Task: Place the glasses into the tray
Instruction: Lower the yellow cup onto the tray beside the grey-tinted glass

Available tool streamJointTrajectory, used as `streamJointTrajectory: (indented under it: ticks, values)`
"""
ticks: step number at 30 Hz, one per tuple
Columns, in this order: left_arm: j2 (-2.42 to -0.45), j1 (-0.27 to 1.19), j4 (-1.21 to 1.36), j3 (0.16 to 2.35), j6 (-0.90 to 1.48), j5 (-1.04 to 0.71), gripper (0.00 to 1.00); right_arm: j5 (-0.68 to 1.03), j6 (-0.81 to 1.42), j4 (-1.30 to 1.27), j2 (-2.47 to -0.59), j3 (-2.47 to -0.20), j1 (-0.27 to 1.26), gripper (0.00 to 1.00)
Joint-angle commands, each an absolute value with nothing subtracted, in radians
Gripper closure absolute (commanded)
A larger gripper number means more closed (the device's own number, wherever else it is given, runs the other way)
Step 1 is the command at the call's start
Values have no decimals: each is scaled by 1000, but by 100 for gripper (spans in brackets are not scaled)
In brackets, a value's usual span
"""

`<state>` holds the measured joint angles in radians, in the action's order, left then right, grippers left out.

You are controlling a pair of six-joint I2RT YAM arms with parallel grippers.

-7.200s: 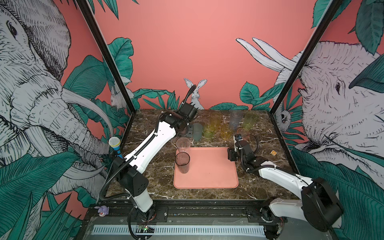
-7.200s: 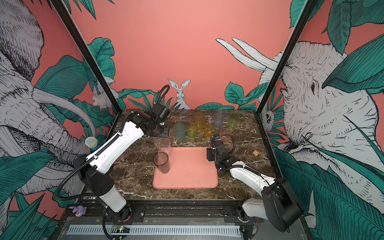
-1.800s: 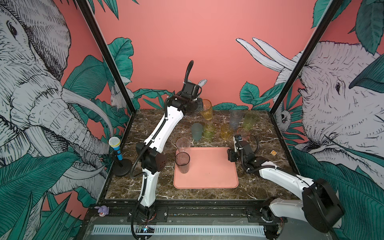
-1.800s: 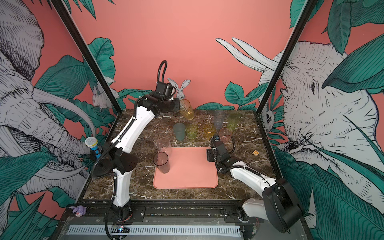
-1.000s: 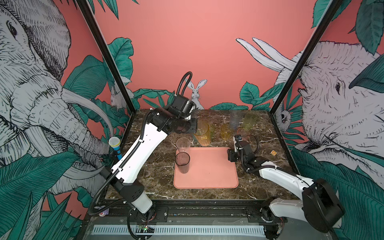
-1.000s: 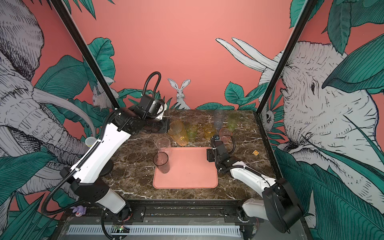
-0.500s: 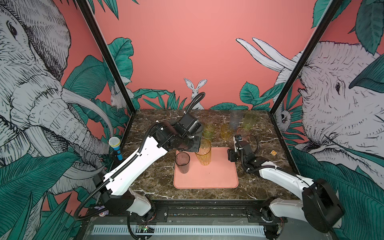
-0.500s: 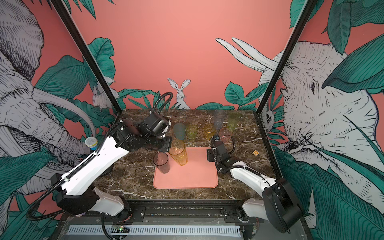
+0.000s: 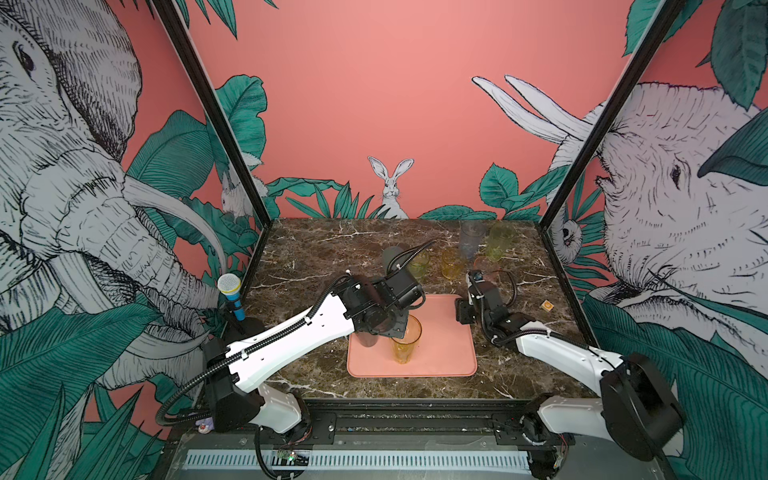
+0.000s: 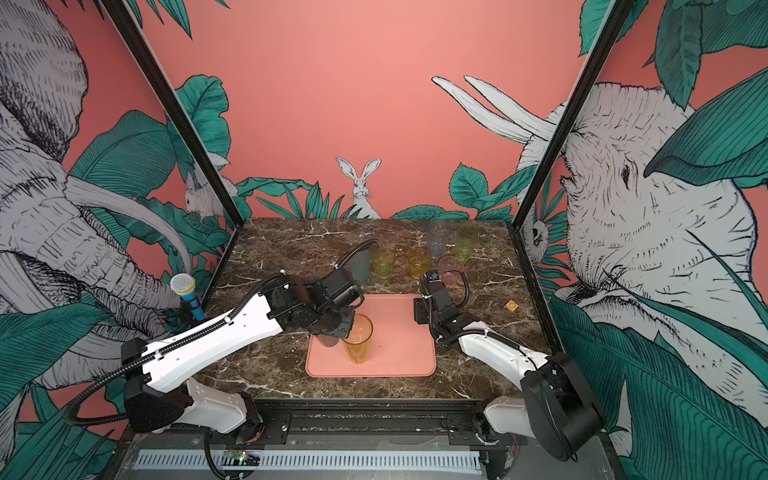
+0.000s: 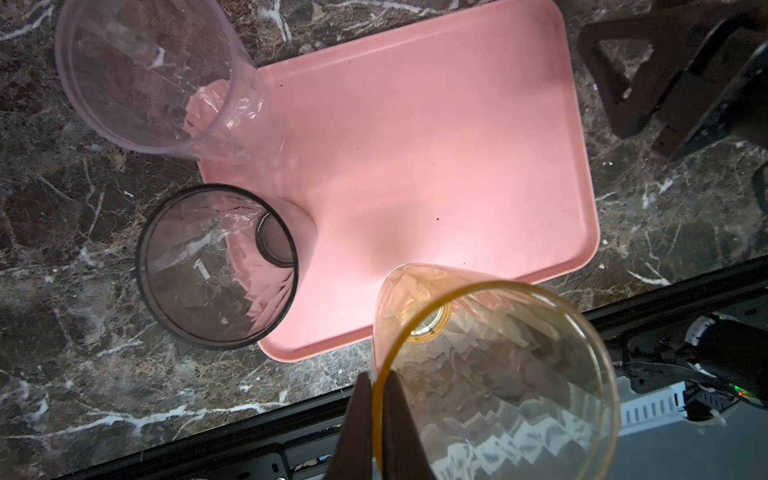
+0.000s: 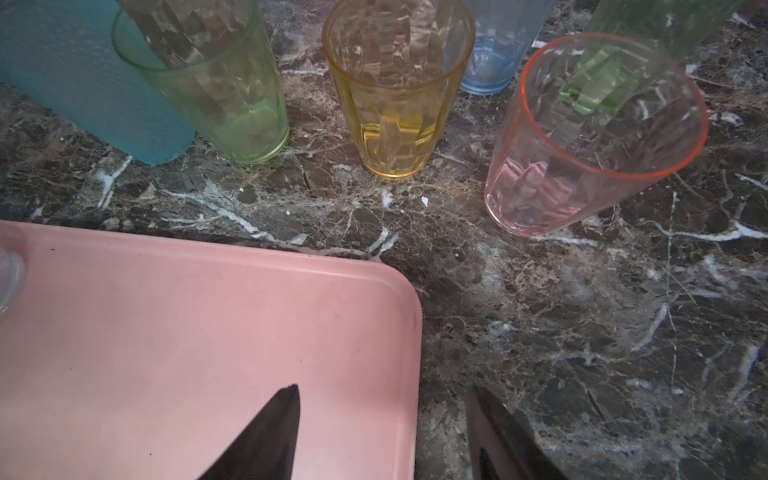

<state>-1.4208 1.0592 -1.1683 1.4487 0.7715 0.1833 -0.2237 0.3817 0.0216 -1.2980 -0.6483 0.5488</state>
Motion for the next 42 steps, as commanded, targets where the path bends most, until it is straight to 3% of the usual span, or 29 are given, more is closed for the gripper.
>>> streamJointTrajectory:
  ticks: [1, 12, 42]
  values:
    - [-1364, 1068, -1118, 1410, 836, 221, 100, -230, 387, 2, -1306, -680, 546, 34]
    - [-1317, 1091, -1034, 1272, 882, 227, 100, -260, 391, 1, -1293, -669, 545, 34]
    - [-1135, 1132, -1198, 1093, 966, 368, 100, -245, 403, 12, -1314, -683, 545, 35]
